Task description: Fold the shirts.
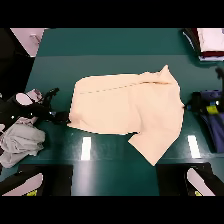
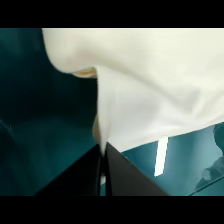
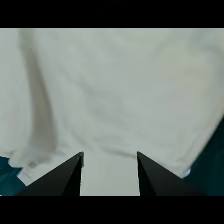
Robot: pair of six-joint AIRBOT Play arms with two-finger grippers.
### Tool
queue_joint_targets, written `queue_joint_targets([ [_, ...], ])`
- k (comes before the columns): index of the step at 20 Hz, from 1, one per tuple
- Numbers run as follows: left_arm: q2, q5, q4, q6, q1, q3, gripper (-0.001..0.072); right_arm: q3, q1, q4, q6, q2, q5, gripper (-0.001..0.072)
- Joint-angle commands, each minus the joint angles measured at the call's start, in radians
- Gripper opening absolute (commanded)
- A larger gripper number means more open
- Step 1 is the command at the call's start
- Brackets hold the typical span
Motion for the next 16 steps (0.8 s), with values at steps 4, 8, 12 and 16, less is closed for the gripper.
queue_joint_targets([
  [4,0.001,-0.014,-0.010,0.003,0.001,0.056,0.0024,-0.370,-0.327,-0.043,-0.050,0.043,-0.019,0.0379],
  [8,0.001,-0.018,-0.010,0.003,0.001,0.056,0.0024,-0.409,-0.286,0.024,-0.075,-0.063,-0.090,0.0379],
  [12,0.001,-0.027,-0.010,0.003,0.001,0.056,0.0025,-0.409,-0.198,0.075,-0.074,-0.139,-0.182,0.0379],
  [16,0.001,-0.024,-0.009,0.003,0.001,0.056,0.0024,-0.407,-0.152,0.082,-0.075,-0.126,-0.233,0.0045],
])
